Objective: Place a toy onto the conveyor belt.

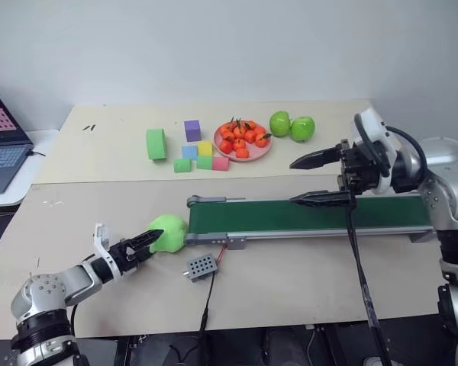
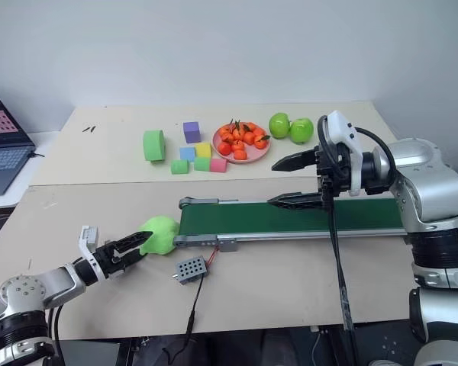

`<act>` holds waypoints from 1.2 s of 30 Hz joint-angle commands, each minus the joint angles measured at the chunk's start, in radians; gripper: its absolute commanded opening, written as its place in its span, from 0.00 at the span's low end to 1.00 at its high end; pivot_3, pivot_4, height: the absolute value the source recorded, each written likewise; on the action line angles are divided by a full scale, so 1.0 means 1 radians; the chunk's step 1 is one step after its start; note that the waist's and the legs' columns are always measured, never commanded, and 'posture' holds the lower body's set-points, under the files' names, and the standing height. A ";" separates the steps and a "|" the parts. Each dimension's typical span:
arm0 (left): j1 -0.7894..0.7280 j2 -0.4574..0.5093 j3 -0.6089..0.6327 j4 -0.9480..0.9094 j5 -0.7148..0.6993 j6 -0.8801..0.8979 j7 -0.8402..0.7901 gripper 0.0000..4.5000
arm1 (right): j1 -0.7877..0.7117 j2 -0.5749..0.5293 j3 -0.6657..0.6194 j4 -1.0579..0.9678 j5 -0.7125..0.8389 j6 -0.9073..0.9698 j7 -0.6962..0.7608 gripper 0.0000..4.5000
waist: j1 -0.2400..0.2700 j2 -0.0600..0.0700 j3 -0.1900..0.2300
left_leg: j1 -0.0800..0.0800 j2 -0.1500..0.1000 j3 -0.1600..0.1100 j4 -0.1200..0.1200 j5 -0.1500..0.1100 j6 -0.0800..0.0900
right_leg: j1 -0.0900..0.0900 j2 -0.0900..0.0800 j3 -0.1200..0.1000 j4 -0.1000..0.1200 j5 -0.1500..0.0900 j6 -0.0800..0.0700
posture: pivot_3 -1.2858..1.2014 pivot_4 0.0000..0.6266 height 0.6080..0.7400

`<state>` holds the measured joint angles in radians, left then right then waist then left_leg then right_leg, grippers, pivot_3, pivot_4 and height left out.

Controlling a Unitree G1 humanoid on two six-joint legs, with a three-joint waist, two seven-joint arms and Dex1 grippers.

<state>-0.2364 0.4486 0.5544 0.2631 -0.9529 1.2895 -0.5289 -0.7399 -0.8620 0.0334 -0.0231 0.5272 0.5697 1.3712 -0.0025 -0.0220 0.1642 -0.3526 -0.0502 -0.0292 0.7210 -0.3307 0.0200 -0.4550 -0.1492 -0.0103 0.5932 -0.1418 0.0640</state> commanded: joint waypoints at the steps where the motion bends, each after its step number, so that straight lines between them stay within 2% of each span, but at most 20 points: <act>1: -0.002 -0.014 -0.034 -0.013 0.018 0.003 0.025 0.99 | -0.005 -0.019 -0.039 -0.036 0.014 0.002 -0.008 1.00 | -0.001 0.000 0.000 | 0.000 0.000 0.000 0.000 0.000 0.000 | 0.000 0.000 0.000 0.000 0.000 0.000 | 0.52 0.24 1.00; 4: -0.007 -0.021 -0.031 -0.008 0.021 -0.002 0.029 0.99 | -0.006 -0.020 -0.040 -0.037 0.012 0.003 -0.010 1.00 | 0.000 0.000 0.000 | 0.000 0.000 0.000 0.000 0.000 0.000 | 0.000 0.000 0.000 0.000 0.000 0.000 | 0.52 0.24 1.00; 5: -0.007 -0.022 -0.030 -0.006 0.022 -0.004 0.030 0.94 | -0.006 -0.020 -0.040 -0.037 0.012 0.004 -0.010 1.00 | 0.000 0.000 0.000 | 0.000 0.000 0.000 0.000 0.000 0.000 | 0.000 0.000 0.000 0.000 0.000 0.000 | 0.52 0.24 1.00; 8: -0.010 -0.025 -0.025 0.003 0.022 -0.007 0.032 0.75 | -0.005 -0.021 -0.039 -0.037 0.011 0.003 -0.011 1.00 | -0.001 0.000 0.000 | 0.000 0.000 0.000 0.000 0.000 0.000 | 0.000 0.000 0.000 0.000 0.000 0.000 | 0.52 0.24 1.00; 10: -0.015 -0.029 -0.016 0.011 0.019 -0.011 0.037 0.60 | -0.005 -0.021 -0.037 -0.036 0.009 0.002 -0.013 1.00 | -0.002 0.000 0.000 | 0.000 0.000 0.000 0.000 0.000 0.000 | 0.000 0.000 0.000 0.000 0.000 0.000 | 0.52 0.24 1.00; 11: -0.016 -0.030 -0.013 0.013 0.017 -0.012 0.037 0.49 | -0.005 -0.022 -0.037 -0.036 0.009 0.002 -0.013 1.00 | -0.003 0.000 0.000 | 0.000 0.000 0.000 0.000 0.000 0.000 | 0.000 0.000 0.000 0.000 0.000 0.000 | 0.52 0.24 1.00; 15: -0.024 -0.036 0.005 0.029 0.004 -0.006 0.050 0.21 | -0.007 -0.023 -0.032 -0.035 0.009 0.002 -0.013 1.00 | -0.007 0.000 0.000 | -0.001 0.000 0.000 0.000 0.000 0.000 | 0.000 0.000 0.000 0.000 0.000 0.000 | 0.52 0.24 1.00; 20: -0.049 -0.044 0.080 0.029 -0.073 0.023 0.050 0.21 | -0.012 -0.021 -0.027 -0.026 0.004 0.000 -0.012 1.00 | -0.009 -0.001 0.000 | -0.001 0.000 0.000 0.000 0.000 0.000 | 0.000 0.000 0.000 0.000 0.000 0.000 | 0.52 0.24 1.00; 23: -0.116 -0.013 0.169 0.033 -0.099 -0.041 0.097 0.21 | -0.013 -0.021 -0.026 -0.024 0.003 0.000 -0.010 1.00 | -0.009 -0.002 0.001 | -0.001 0.000 0.000 0.000 0.000 0.000 | -0.001 0.000 0.000 0.000 0.000 0.000 | 0.52 0.24 1.00; 26: -0.177 0.011 0.186 -0.041 -0.157 -0.009 0.123 0.21 | -0.017 -0.020 -0.023 -0.021 0.001 0.000 -0.008 1.00 | -0.009 -0.004 0.002 | -0.001 0.000 0.000 0.000 0.000 0.000 | -0.001 0.000 -0.001 0.000 0.000 0.000 | 0.52 0.24 1.00; 31: -0.200 0.118 -0.009 -0.348 -0.165 0.023 0.044 0.21 | -0.030 -0.016 -0.016 -0.006 -0.006 -0.006 -0.002 1.00 | -0.010 -0.005 0.003 | -0.002 0.000 -0.001 -0.001 0.000 0.000 | -0.001 0.000 0.000 0.000 0.000 0.000 | 0.52 0.24 1.00; 36: -0.196 0.205 -0.135 -0.533 -0.142 -0.029 -0.028 0.21 | -0.033 -0.010 -0.014 0.000 -0.010 -0.012 -0.001 1.00 | -0.011 -0.005 0.003 | -0.002 0.000 0.000 -0.005 0.000 0.000 | -0.002 0.000 0.000 -0.002 0.000 0.000 | 0.52 0.24 1.00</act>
<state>-0.4316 0.6171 0.4416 -0.1943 -1.0965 1.2861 -0.5144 -0.7478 -0.8689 0.0339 -0.0088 0.5145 0.5708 1.3710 -0.0136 -0.0268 0.1670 -0.3545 -0.0501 -0.0291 0.7152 -0.3306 0.0196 -0.4574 -0.1490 -0.0105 0.5906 -0.1418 0.0641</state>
